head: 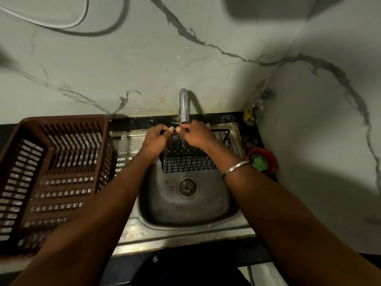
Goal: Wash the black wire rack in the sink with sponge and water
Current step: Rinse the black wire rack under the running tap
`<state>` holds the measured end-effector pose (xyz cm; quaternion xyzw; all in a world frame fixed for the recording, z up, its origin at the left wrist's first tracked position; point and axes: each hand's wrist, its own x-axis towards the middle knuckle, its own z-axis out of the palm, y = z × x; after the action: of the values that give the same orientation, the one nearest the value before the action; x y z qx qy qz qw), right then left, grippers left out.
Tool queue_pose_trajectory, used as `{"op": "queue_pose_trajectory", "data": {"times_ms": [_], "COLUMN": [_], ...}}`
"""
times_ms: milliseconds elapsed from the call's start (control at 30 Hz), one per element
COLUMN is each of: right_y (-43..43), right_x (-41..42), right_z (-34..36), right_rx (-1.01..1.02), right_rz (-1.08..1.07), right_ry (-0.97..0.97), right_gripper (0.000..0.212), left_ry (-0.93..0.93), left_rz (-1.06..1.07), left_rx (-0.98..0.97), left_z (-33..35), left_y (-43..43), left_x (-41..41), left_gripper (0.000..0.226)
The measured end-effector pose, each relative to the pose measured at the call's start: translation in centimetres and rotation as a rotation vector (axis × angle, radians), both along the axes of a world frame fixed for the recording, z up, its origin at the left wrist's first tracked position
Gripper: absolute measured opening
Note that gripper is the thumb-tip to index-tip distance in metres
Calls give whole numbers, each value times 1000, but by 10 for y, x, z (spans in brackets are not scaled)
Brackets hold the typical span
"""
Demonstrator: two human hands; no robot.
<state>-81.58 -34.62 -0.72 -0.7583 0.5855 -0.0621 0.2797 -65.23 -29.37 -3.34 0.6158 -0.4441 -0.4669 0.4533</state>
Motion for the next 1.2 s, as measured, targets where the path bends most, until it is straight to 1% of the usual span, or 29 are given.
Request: {"op": "queue_pose_trajectory", "data": {"times_ms": [100,133,200,333,433,467,533,600,700,800,900,933,1000,1067,1133,1200], "right_y": [18,24,30,44,58,59,62,69,74,78,83,82,79,82,83,78], "right_x": [11,10,0,0,7,5,2,3,-5,-5,-5,-8,-10,-4,-7,-16], "right_z": [1,-2,-11,-29,-40,-42,-43,-46,-47,-48,-52,-51,-47,-46,-48,-46], "right_rx": [-253,-322,-382,-310,-365,-374,-364,-385,-402,-387,-498,-510,-475,-456,-489,-485], "right_rz": [59,94,165,53,143,147,79,73,155,95,137,116,60,100,130,88], "right_ry": [81,86,129,201,217,228,244,250,239,229,157,139,166,212,202,183], "right_gripper": [35,37,48,67,72,74,79,78,77,79,70,67,70,76,73,72], "left_ry": [17,27,18,-22,-3,7,21,26,42,40,38,39,44,50,53,46], "left_rz": [76,89,98,91,119,118,118,117,101,93,93,84,68,67,71,66], "left_rx": [31,30,24,-19,-22,-23,-38,-39,-15,-36,-36,-37,-44,-43,-24,-10], "left_z": [-8,-10,-10,-14,-26,-28,-29,-27,-23,-16,-16,-15,-12,-11,-11,-13], "left_y": [-10,-12,-13,-12,-10,-9,-8,-8,-7,-7,-11,-11,-10,-10,-10,-9], "left_x": [4,5,8,7,8,8,8,9,8,6,8,9,10,10,12,18], "left_gripper": [22,24,28,27,29,31,30,29,27,32,33,33,32,32,34,36]}}
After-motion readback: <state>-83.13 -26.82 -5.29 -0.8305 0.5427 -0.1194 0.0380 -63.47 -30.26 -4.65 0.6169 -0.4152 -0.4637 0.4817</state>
